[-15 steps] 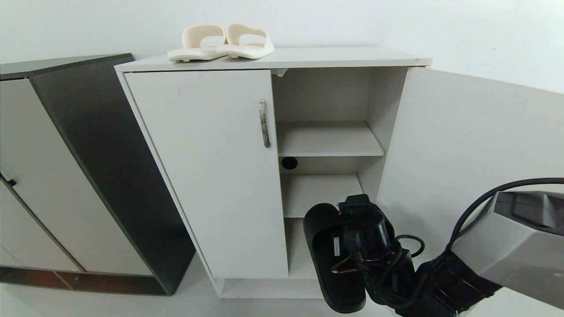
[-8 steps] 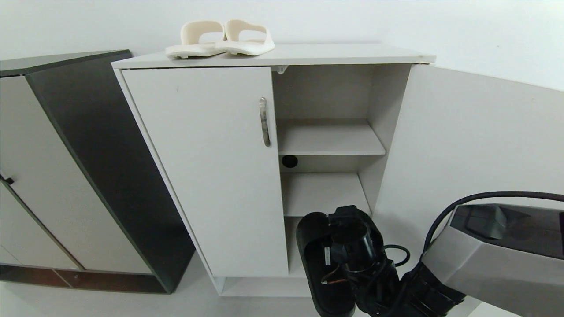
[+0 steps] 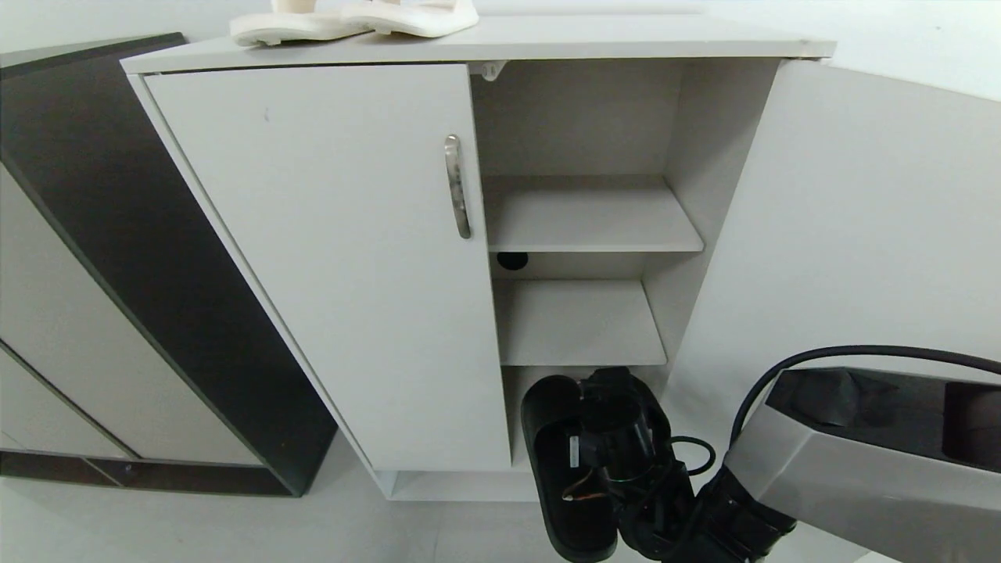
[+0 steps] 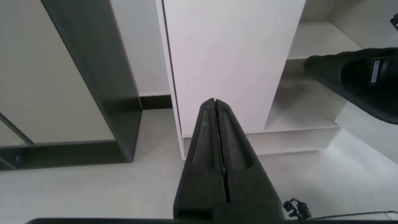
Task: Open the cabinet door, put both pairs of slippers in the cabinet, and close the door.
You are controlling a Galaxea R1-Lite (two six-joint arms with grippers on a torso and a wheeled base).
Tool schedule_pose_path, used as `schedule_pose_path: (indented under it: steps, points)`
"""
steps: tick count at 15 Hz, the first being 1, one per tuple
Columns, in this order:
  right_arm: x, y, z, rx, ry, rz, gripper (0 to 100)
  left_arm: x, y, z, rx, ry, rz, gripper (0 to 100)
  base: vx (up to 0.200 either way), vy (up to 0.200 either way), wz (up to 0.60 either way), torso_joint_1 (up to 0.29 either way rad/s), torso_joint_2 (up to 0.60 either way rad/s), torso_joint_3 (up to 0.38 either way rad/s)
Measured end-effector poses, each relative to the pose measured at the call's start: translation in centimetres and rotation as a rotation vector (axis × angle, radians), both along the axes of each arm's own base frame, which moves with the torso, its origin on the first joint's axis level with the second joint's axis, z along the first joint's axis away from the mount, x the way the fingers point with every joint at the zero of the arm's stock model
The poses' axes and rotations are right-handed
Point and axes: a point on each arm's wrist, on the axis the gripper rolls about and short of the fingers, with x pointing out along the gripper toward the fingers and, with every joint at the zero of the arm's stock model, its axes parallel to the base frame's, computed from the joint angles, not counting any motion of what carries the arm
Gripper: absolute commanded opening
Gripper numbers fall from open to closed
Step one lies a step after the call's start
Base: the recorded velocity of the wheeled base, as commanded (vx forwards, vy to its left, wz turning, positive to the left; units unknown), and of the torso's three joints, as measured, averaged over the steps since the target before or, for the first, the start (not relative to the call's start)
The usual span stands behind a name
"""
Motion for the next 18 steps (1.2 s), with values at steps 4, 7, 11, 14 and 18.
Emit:
schedule_pose_path:
  steps: [4,7,11,14,18]
  points:
    - [-0.3,0.3,0.8,-0.003,-0.092,-0.064,0,0.0,0.0,0.0,0.0,0.0,0.0,0,0.0,0.0,0.0,0.001,0.0,-0.084]
    - [-0.2,0.6,1.4,0.051,-0.178,-0.061,0,0.0,0.0,0.0,0.0,0.0,0.0,0,0.0,0.0,0.0,0.0,0.0,0.0]
    - [0.2,0.6,0.9,0.051,-0.245,-0.059,0,0.0,0.0,0.0,-0.001,0.0,0.0,0,0.0,0.0,0.0,0.0,0.0,0.0]
    - [0.5,0.4,0.4,0.04,-0.238,-0.065,0,0.0,0.0,0.0,-0.001,0.0,0.0,0,0.0,0.0,0.0,0.0,0.0,0.0]
    - [0.6,0.4,0.3,0.027,-0.237,-0.065,0,0.0,0.0,0.0,-0.001,0.0,0.001,0,0.05,0.0,0.0,0.001,0.0,0.001]
